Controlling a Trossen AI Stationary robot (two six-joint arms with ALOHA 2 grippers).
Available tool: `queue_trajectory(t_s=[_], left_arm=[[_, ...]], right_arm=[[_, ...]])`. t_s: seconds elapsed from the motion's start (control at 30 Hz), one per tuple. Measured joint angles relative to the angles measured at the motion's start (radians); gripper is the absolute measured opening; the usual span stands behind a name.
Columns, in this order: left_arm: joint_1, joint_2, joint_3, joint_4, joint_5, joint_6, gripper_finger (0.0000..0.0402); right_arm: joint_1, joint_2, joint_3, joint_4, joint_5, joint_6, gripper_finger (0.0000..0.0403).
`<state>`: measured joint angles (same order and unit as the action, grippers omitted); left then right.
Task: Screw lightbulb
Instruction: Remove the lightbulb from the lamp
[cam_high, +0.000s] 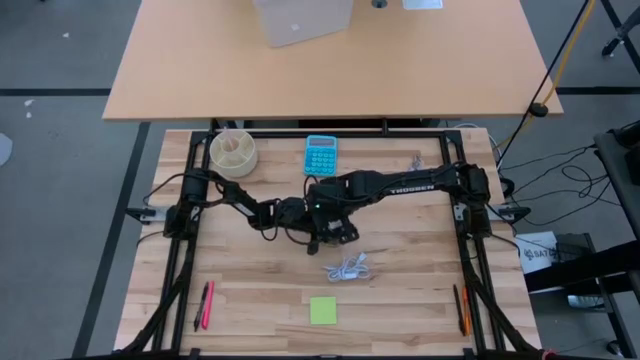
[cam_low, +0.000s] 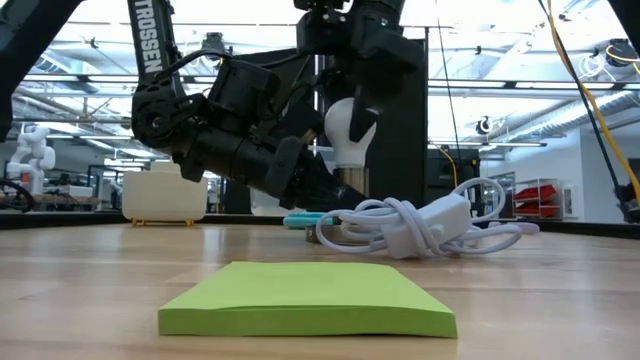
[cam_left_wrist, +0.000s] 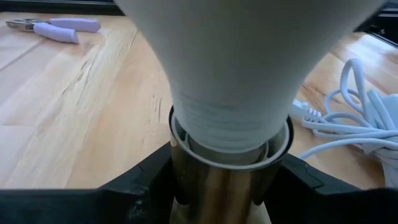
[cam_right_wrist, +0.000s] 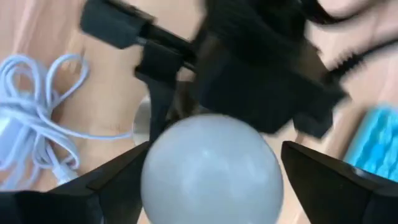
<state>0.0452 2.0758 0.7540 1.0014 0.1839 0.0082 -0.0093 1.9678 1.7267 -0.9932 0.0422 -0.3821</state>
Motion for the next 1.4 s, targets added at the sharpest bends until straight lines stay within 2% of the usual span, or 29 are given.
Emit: queue_trajectory(t_s=[0.23, 0.77, 1.07, 1.33, 1.4], left_arm=[[-0.001, 0.000, 0.000, 0.000, 0.000, 0.002, 0.0197], [0.000, 0.000, 0.000, 0.001, -0.001, -0.003, 0.0197], [0.000, 0.000, 0.000, 0.001, -0.005, -0.008, 0.0197], [0.000, 0.000, 0.000, 0.001, -0.005, -0.008, 0.0197], [0.000, 0.000, 0.000, 0.002, -0.005, -0.008, 0.0197]], right_arm=[[0.004, 0.000, 0.002, -0.043, -0.005, 0.329, 0.0369], [0.011, 0.000, 0.002, -0.058, -0.042, 1.029, 0.0369], [0.011, 0.000, 0.002, -0.027, -0.043, 1.080, 0.0358], [0.011, 0.000, 0.002, -0.028, -0.043, 1.047, 0.0270], [0.011, 0.000, 0.002, -0.028, -0.044, 1.019, 0.0265]])
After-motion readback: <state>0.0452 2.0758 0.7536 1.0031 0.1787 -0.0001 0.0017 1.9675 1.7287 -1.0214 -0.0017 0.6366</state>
